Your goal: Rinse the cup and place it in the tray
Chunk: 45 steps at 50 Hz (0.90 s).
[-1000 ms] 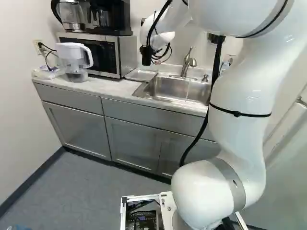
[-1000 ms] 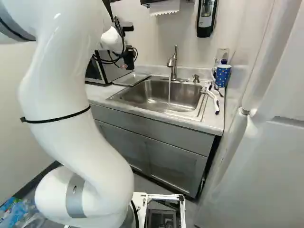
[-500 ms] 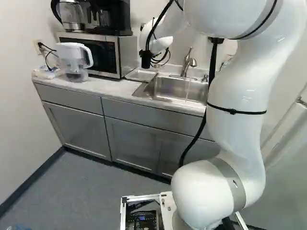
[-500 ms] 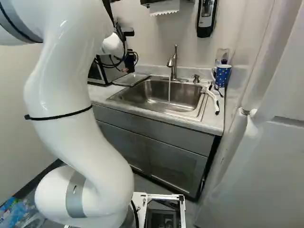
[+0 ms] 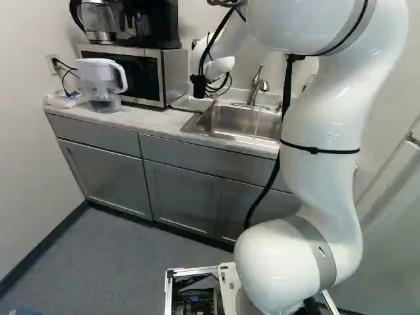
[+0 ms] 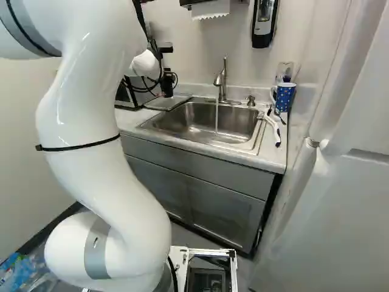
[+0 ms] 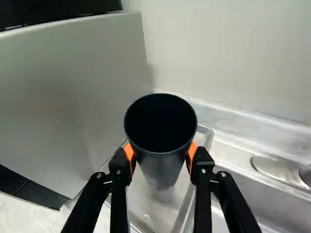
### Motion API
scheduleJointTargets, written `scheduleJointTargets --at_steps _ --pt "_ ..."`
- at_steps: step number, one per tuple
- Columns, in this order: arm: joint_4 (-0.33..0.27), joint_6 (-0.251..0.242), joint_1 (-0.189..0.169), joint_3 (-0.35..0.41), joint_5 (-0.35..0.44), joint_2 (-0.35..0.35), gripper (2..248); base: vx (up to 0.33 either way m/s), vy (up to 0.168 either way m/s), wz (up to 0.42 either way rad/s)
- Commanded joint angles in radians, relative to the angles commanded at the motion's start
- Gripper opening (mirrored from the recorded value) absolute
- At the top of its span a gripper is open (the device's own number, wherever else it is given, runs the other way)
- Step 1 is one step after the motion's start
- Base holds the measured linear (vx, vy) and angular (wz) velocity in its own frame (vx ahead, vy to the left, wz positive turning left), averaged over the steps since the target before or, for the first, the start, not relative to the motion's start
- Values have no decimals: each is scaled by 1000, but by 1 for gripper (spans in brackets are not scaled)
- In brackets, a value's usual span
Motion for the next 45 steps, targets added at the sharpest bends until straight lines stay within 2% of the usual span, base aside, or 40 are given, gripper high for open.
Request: scheduleJointTargets --at_steps 41,42,45 --pt "0 0 0 20 29 -46 122 0 0 0" --pt "0 0 0 20 29 -46 135 0 0 0" --pt "0 0 0 20 29 -46 135 0 0 0"
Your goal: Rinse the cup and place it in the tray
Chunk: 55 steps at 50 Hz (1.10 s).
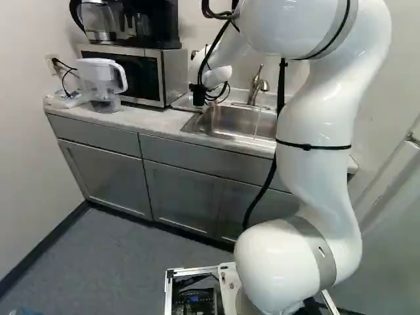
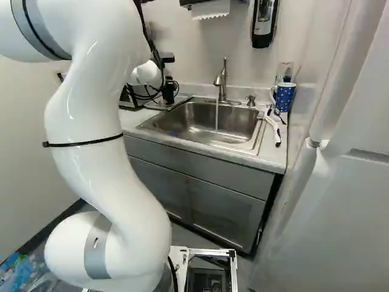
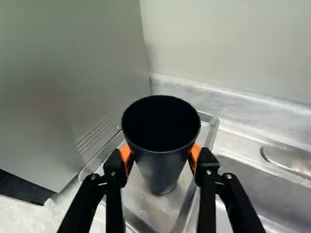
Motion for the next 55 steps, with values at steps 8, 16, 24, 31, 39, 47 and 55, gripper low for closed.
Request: scheduleJointTargets --at_steps 8,16,24,31,39,47,55 --pt "0 0 0 0 0 0 202 0 0 0" --pt "0 0 0 0 0 0 238 0 0 0" --pt "0 0 0 0 0 0 247 0 0 0" --pt "0 0 0 -1 0 2 247 0 0 0" --pt "0 0 0 -4 0 12 247 0 0 0" --pt "0 0 0 -9 0 22 247 0 0 0" --pt "0 0 0 -14 0 33 247 0 0 0"
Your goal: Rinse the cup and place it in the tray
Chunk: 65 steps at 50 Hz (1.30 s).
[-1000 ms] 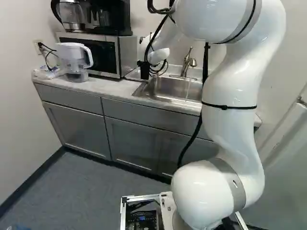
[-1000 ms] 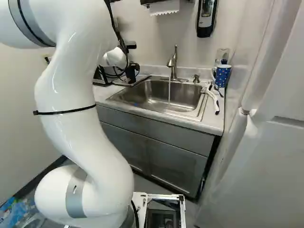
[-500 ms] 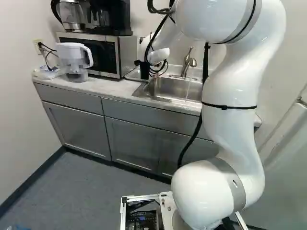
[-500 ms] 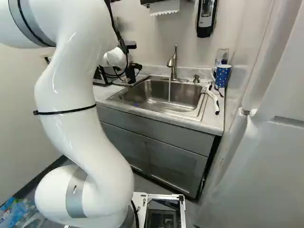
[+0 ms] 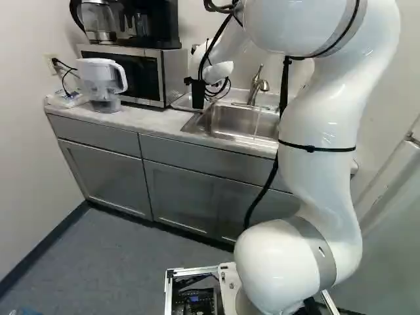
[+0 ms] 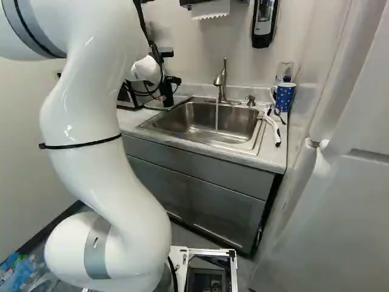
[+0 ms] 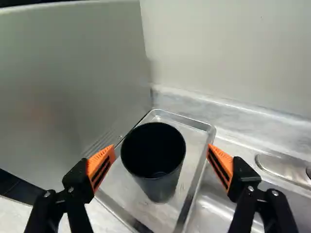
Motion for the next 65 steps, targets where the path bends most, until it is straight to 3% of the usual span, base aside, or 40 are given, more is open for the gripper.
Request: scheduleJointTargets --at_steps 39,65 --pt "0 0 -2 -31 0 46 247 0 0 0" --pt "0 0 -58 19 0 139 247 0 0 0"
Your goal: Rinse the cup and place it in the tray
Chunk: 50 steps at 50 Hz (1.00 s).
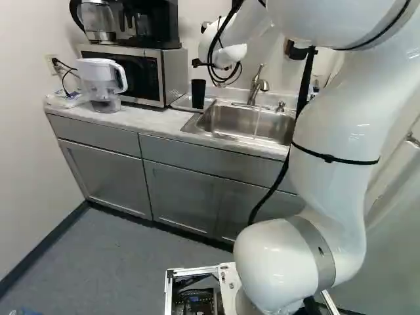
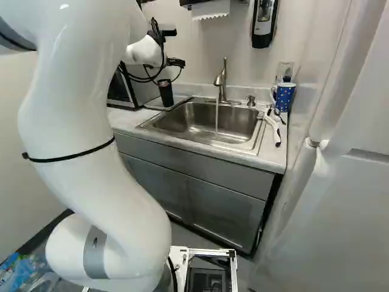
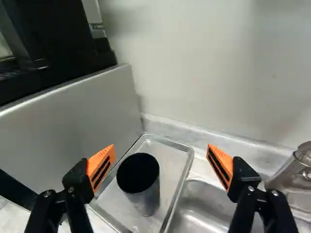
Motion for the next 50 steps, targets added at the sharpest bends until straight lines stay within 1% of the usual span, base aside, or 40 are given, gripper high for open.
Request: scheduleJointTargets --at_steps 34,43,50 --pt "0 0 -87 111 0 110 247 0 0 0" --pt "0 0 -112 116 0 115 247 0 0 0" --pt "0 0 -129 106 0 105 247 0 0 0"
